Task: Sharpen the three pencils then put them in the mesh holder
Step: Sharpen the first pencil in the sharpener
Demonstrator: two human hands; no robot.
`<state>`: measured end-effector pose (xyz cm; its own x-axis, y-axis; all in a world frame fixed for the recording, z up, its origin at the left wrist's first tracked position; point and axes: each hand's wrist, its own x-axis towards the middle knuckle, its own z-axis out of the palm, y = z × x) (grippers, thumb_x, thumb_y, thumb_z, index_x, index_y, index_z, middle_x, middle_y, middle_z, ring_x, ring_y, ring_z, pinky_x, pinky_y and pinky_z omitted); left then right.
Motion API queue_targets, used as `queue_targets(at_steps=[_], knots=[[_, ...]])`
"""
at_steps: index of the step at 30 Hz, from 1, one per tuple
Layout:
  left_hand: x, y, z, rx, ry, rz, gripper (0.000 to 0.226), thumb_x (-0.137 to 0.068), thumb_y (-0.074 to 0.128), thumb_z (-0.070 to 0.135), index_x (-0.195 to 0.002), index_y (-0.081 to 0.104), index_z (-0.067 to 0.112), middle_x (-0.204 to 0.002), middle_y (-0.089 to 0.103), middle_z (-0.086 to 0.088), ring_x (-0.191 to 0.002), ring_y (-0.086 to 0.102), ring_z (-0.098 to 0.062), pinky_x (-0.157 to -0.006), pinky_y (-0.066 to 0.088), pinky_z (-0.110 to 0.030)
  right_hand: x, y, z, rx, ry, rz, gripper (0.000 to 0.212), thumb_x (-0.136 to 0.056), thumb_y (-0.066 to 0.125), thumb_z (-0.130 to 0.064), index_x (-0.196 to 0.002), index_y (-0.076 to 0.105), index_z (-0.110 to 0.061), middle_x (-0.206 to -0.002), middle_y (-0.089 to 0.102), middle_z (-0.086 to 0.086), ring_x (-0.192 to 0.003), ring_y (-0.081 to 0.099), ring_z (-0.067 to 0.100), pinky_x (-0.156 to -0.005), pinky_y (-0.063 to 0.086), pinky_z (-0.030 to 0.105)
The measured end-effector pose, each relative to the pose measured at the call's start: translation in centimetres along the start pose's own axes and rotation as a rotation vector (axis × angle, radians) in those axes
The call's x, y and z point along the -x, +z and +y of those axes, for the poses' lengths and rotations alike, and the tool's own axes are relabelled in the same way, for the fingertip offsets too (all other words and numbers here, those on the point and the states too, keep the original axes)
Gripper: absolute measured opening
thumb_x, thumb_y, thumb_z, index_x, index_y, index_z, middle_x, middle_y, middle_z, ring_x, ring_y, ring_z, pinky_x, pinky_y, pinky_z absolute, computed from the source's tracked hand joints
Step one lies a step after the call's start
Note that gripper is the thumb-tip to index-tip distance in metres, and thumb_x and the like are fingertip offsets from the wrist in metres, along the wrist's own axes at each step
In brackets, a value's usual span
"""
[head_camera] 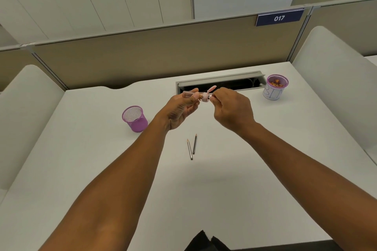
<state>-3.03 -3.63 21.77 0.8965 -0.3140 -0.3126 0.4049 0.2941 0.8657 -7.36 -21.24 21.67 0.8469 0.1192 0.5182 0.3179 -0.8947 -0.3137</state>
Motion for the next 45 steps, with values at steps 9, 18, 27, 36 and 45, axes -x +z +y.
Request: queue_targets(at_steps=[9, 18, 27, 36, 45], knots=[[0.4, 0.2, 0.3, -0.037, 0.007, -0.059, 0.023, -0.093, 0.062, 0.005, -0.115, 0.061, 0.013, -0.111, 0.064, -0.013, -0.084, 0.061, -0.013, -0.077, 0.057, -0.021, -3.0, -2.8, -2.6, -0.443, 0.739, -0.474, 0.024, -0.093, 0.043, -0.02, -0.082, 0.063, -0.011, -0.064, 0.049, 0.004, -0.054, 0.039, 0.018, -0.049, 0.028, 0.026], [0.2, -0.4, 0.3, -0.052, 0.015, -0.038, 0.036, -0.093, 0.063, 0.005, -0.128, 0.056, 0.004, -0.11, 0.066, -0.01, -0.08, 0.065, -0.013, -0.076, 0.057, -0.02, -3.7, -3.3, -2.3, -0.677, 0.924, -0.605, 0.027, -0.094, 0.045, -0.022, -0.076, 0.061, -0.008, -0.062, 0.042, 0.003, -0.052, 0.031, 0.013, -0.046, 0.025, 0.024], [0.0, -1.9, -0.4, 0.036, 0.01, 0.052, 0.019, -0.092, 0.063, 0.005, -0.11, 0.064, 0.008, -0.118, 0.062, -0.014, -0.078, 0.064, -0.013, -0.078, 0.059, -0.021, -2.2, -2.3, -1.7, -0.405, 0.562, -0.521, 0.038, -0.101, 0.041, -0.031, -0.102, 0.063, 0.0, -0.104, 0.064, 0.017, -0.082, 0.051, 0.021, -0.072, 0.041, 0.034], [0.2, -2.5, -1.3, 0.144, -0.014, 0.101, 0.023, -0.092, 0.063, 0.003, -0.114, 0.063, 0.007, -0.112, 0.066, -0.013, -0.073, 0.069, -0.012, -0.067, 0.059, -0.02, -1.6, 0.0, -0.6, -0.571, 0.638, -0.568, 0.017, -0.099, 0.043, -0.025, -0.102, 0.055, -0.013, -0.091, 0.056, -0.001, -0.078, 0.047, 0.012, -0.065, 0.039, 0.025], [0.6, -3.2, -3.3, 0.221, -0.006, 0.194, 0.021, -0.092, 0.063, 0.006, -0.112, 0.064, 0.013, -0.109, 0.067, -0.014, -0.073, 0.069, -0.016, -0.07, 0.061, -0.024, 0.1, 3.4, 0.2, -0.637, 0.73, -0.6, 0.014, -0.096, 0.043, -0.011, -0.108, 0.051, -0.011, -0.103, 0.053, 0.004, -0.079, 0.046, 0.01, -0.061, 0.039, 0.022]])
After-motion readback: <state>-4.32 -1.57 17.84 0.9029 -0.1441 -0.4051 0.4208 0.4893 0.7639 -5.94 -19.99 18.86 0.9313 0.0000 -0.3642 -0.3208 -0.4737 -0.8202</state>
